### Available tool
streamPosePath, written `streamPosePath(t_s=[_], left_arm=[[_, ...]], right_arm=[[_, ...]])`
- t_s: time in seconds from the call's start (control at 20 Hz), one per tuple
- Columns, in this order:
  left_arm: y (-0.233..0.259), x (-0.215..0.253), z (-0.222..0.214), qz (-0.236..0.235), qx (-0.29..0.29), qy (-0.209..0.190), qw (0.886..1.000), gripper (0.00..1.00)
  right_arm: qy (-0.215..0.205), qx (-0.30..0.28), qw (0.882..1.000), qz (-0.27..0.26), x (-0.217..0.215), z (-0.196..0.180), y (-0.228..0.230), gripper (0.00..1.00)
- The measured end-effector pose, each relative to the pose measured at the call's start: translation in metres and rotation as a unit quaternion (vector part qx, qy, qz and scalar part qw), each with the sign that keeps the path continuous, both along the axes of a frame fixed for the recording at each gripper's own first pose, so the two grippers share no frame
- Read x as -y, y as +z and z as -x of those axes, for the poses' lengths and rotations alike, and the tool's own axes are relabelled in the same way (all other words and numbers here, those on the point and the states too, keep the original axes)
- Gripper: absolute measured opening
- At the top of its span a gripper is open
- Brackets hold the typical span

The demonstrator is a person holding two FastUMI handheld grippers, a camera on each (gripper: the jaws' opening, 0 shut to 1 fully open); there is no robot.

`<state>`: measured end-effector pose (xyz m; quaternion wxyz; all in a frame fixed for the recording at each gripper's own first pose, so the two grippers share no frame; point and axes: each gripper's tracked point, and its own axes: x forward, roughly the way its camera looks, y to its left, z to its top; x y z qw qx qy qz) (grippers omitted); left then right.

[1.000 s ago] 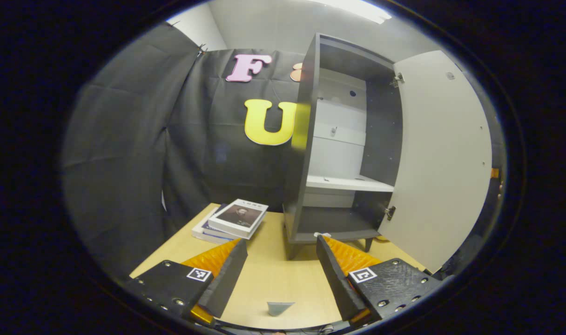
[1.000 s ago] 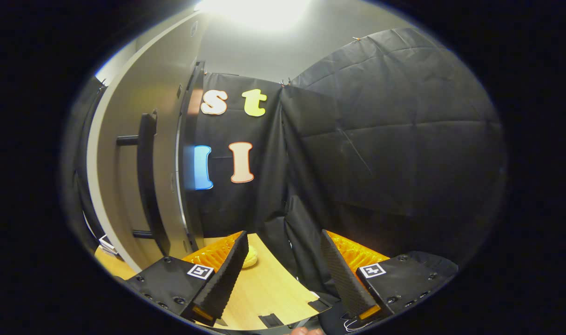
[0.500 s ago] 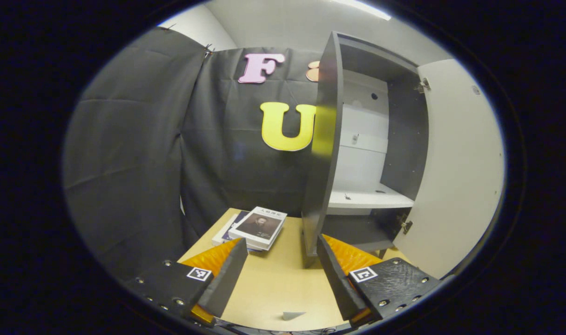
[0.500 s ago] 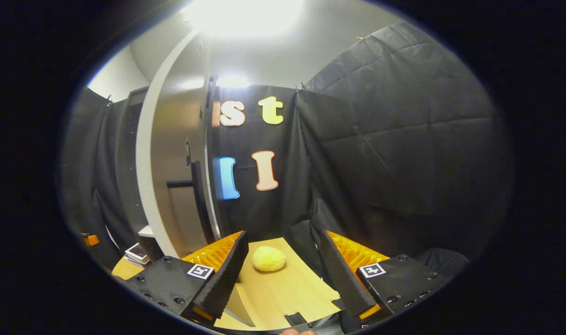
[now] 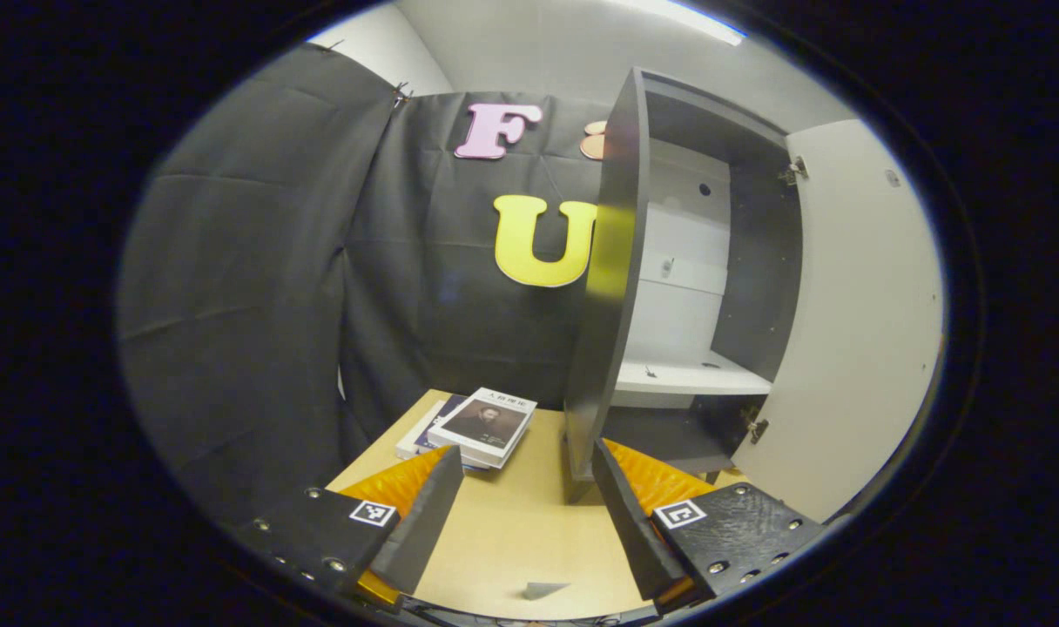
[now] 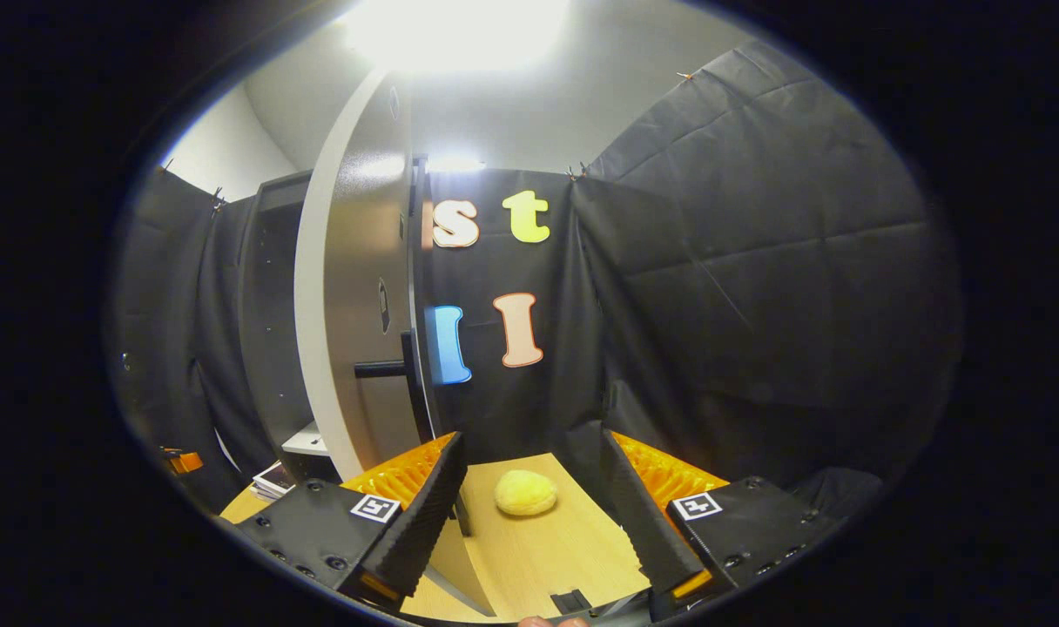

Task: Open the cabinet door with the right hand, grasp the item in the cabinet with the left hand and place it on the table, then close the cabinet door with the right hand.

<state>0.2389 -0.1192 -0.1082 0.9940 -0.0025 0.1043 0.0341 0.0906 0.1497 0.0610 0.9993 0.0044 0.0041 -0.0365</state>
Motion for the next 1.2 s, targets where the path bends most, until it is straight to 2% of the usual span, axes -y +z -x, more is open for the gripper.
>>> streamPosePath(t_s=[0.05,0.15,0.4,0.45,0.55,0.8,0.9,0.95,1.1,1.15,1.2], left_arm=[[-0.003,-0.003,0.001,-0.008,-0.007,0.001,1.0,0.89],[-0.005,-0.009,0.005,-0.018,-0.015,0.007,1.0,0.95],[0.0,-0.003,0.003,-0.006,-0.008,0.005,1.0,0.89],[0.001,-0.004,0.004,-0.009,-0.007,0.007,1.0,0.92],[0.002,-0.007,0.004,-0.018,-0.008,0.01,1.0,0.92],[0.004,-0.007,0.004,-0.026,-0.006,0.008,1.0,0.89],[0.01,-0.016,0.006,-0.048,0.002,0.021,0.999,0.92],[0.009,-0.02,0.005,-0.055,0.004,0.026,0.998,0.89],[0.01,-0.021,0.006,-0.055,0.004,0.029,0.998,0.92],[0.01,-0.022,0.009,-0.053,0.003,0.031,0.998,0.89],[0.01,-0.023,0.012,-0.054,0.002,0.033,0.998,0.92]], right_arm=[[0.003,-0.001,1.0,-0.002,-0.002,-0.001,0.0,0.98],[0.004,-0.002,1.0,0.001,-0.004,-0.002,0.0,0.97],[0.011,-0.009,1.0,-0.007,-0.017,0.001,-0.001,0.97],[0.016,-0.012,1.0,-0.013,-0.021,0.002,-0.003,0.98],[0.029,-0.017,0.999,-0.025,-0.031,0.003,-0.005,0.97],[0.087,-0.027,0.996,-0.004,-0.073,0.006,-0.005,0.98],[0.113,-0.034,0.993,-0.007,-0.092,0.011,-0.008,0.97],[0.124,-0.035,0.992,-0.011,-0.1,0.013,-0.01,0.98],[0.153,-0.036,0.987,-0.015,-0.124,0.008,-0.01,0.98],[0.165,-0.037,0.986,-0.013,-0.134,0.005,-0.011,0.97],[0.179,-0.039,0.983,-0.01,-0.146,0.003,-0.012,0.98]])
